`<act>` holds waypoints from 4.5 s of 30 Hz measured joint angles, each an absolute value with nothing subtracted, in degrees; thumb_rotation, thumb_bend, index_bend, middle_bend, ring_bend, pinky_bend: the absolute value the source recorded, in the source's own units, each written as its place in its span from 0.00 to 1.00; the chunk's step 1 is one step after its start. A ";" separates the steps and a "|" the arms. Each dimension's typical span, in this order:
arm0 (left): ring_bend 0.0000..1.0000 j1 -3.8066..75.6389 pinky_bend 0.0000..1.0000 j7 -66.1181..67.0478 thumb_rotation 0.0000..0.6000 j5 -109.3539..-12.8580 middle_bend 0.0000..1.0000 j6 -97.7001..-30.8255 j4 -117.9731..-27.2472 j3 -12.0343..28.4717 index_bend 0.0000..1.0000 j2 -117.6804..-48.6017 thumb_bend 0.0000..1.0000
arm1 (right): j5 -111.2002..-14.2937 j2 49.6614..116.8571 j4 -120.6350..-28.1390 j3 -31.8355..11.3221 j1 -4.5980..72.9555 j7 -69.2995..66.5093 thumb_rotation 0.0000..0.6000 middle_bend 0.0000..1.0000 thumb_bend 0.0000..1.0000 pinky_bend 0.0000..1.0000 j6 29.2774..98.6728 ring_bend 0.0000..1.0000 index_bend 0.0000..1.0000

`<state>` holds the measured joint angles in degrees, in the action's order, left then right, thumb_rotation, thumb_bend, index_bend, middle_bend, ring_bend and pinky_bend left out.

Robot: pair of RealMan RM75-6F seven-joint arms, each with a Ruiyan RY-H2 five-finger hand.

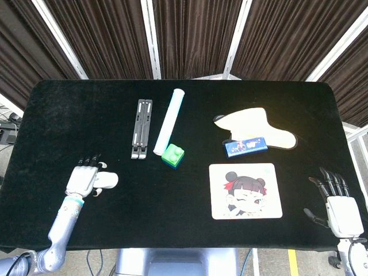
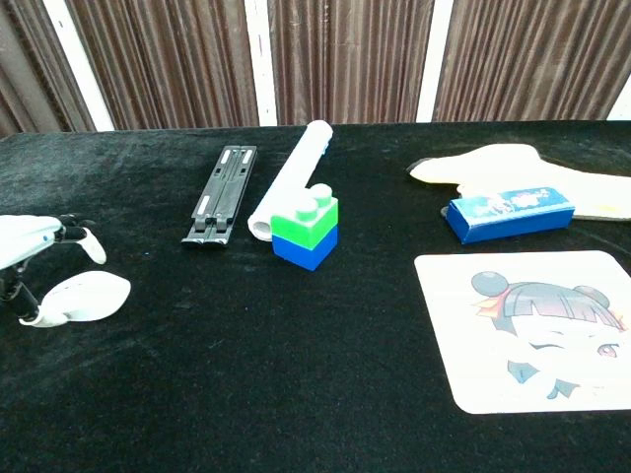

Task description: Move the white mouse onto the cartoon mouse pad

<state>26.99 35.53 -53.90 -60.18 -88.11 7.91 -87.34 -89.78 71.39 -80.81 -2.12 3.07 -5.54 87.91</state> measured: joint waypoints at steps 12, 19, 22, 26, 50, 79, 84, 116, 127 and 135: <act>0.00 28.40 0.00 36.40 1.00 -51.99 0.00 -61.01 -87.02 7.01 0.50 -89.80 0.28 | -90.16 71.47 -80.70 -1.94 3.06 -5.63 1.00 0.00 0.16 0.00 88.07 0.00 0.18; 0.00 28.78 0.00 35.20 1.00 -55.39 0.00 -62.53 -89.70 6.88 0.50 -89.02 0.28 | -89.83 71.34 -80.82 -2.14 3.11 -6.08 1.00 0.00 0.16 0.00 87.94 0.00 0.18; 0.00 29.38 0.00 35.63 1.00 -56.87 0.00 -63.17 -91.89 6.89 0.50 -88.47 0.28 | -89.71 71.32 -80.80 -2.16 3.16 -6.12 1.00 0.00 0.16 0.00 87.78 0.00 0.18; 0.00 30.69 0.00 37.34 1.00 -57.75 0.00 -63.73 -94.85 7.18 0.50 -88.23 0.28 | -89.48 71.23 -80.84 -2.30 3.16 -6.44 1.00 0.00 0.16 0.00 87.76 0.00 0.18; 0.00 45.58 0.00 44.71 1.00 -57.34 0.00 -54.72 -95.33 10.66 0.51 -95.43 0.28 | -85.58 71.06 -79.22 -4.62 3.37 -9.86 1.00 0.00 0.17 0.00 86.66 0.00 0.18; 0.00 58.14 0.00 45.82 1.00 -54.13 0.00 -49.68 -84.05 10.81 0.44 -106.75 0.28 | -83.67 70.88 -78.90 -5.74 3.46 -11.05 1.00 0.00 0.16 0.00 85.71 0.00 0.18; 0.00 59.04 0.00 46.90 1.00 -52.86 0.00 -50.21 -83.35 10.57 0.18 -107.75 0.27 | -83.66 70.44 -79.32 -5.88 3.39 -11.61 1.00 0.00 0.17 0.00 85.84 0.00 0.18; 0.00 38.70 0.00 31.97 1.00 -69.19 0.00 -73.79 -103.87 -1.58 0.02 -78.85 0.19 | -85.76 70.74 -80.25 -4.52 2.97 -8.14 1.00 0.00 0.16 0.00 86.77 0.00 0.18; 0.00 23.17 0.00 15.73 1.00 -82.03 0.00 -88.50 -99.30 -11.62 0.02 -70.45 0.19 | -86.68 71.43 -80.80 -3.75 3.42 -5.59 1.00 0.00 0.16 0.00 86.10 0.00 0.18; 0.00 13.24 0.00 8.18 1.00 -88.30 0.00 -97.60 -89.45 -14.19 0.02 -69.93 0.19 | -87.68 71.43 -81.58 -3.22 3.53 -5.12 1.00 0.00 0.16 0.00 86.25 0.00 0.18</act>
<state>13.24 8.18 -88.30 -97.60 -89.45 -14.19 -69.93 -87.68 71.43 -81.58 -3.22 3.53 -5.12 86.25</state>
